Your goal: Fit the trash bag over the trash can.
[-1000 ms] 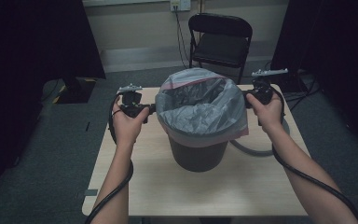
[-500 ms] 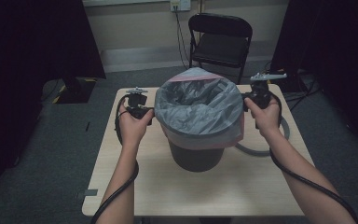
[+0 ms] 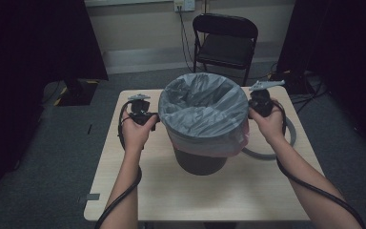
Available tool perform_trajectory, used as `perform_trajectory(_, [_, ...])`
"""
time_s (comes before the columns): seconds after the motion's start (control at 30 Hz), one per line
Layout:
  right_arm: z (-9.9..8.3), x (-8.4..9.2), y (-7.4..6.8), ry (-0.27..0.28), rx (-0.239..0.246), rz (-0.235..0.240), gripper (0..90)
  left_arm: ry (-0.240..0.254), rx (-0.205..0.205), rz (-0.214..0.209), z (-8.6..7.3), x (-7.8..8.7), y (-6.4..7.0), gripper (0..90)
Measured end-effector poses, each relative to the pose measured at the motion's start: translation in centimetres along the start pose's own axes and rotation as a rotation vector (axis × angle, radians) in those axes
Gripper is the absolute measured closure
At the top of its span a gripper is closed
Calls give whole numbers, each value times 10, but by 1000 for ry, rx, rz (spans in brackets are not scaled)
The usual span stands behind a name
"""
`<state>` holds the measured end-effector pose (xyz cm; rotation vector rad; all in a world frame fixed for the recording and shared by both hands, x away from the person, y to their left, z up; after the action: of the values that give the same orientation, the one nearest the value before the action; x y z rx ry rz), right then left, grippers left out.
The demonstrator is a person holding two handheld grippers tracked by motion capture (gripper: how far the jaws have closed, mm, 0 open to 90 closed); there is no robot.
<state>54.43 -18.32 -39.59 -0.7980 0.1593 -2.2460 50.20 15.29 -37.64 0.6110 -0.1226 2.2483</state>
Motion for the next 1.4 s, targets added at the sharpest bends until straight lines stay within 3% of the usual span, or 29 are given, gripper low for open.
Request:
perform_trajectory(0.07, [-9,-3,7,27,-38,44,892,-17,-26,16,-5,7,-1,899])
perform_trajectory(0.13, [-7,1,11,39,-34,22,883,-50,-21,0,-16,7,-3,899])
perform_trajectory(0.23, [0,9,8,18,23,-13,871,-73,-43,3,-25,8,-1,899])
perform_trajectory(0.3, [4,15,5,-5,50,-18,816,-70,-61,-1,-25,10,2,889])
perform_trajectory(0.33, [7,18,5,-15,61,-22,750,-67,-69,0,-25,12,2,857])
perform_trajectory(0.37, [9,20,5,-27,63,-36,621,-53,-65,2,-25,14,2,776])
perform_trajectory(0.43, [12,28,8,-41,71,-81,503,-27,-98,33,-26,21,0,507])
perform_trajectory(0.47, [14,32,10,-39,86,-94,434,-5,-104,26,-27,26,-1,477])
perform_trajectory(0.53, [17,41,14,-48,97,-108,332,50,-75,9,-26,37,-1,406])
perform_trajectory(0.57, [20,47,15,-37,108,-114,305,54,-96,0,-26,42,1,365])
perform_trajectory(0.73, [37,74,16,-24,94,-100,189,-54,-195,-35,-36,51,17,241])
perform_trajectory(0.77, [41,79,14,-17,93,-93,148,-77,-219,-37,-40,50,19,216])
perform_trajectory(0.87, [53,91,2,-22,126,-71,147,-91,-197,-35,-57,46,22,197])
perform_trajectory(1.07, [77,106,-29,-47,175,-44,147,-137,-206,-40,-95,34,29,192])
perform_trajectory(1.13, [83,107,-38,-73,190,-34,146,-151,-212,-33,-108,29,29,192])
perform_trajectory(1.27, [98,108,-55,-76,222,-34,147,-190,-195,-29,-134,18,30,185])
perform_trajectory(1.4, [111,104,-77,-93,234,21,147,-245,-194,-30,-158,7,31,185])
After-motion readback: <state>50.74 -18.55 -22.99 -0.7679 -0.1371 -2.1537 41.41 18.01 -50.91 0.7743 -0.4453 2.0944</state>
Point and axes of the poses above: each handheld gripper's, and its own axes: x roughly backward along the jaws, z roughly out of its top, y roughly to its right, the point moved 5 cm from there along -x, roughly forward along the jaws, and after that the axes turned 14 degrees about -x, right-handed, at the moved point
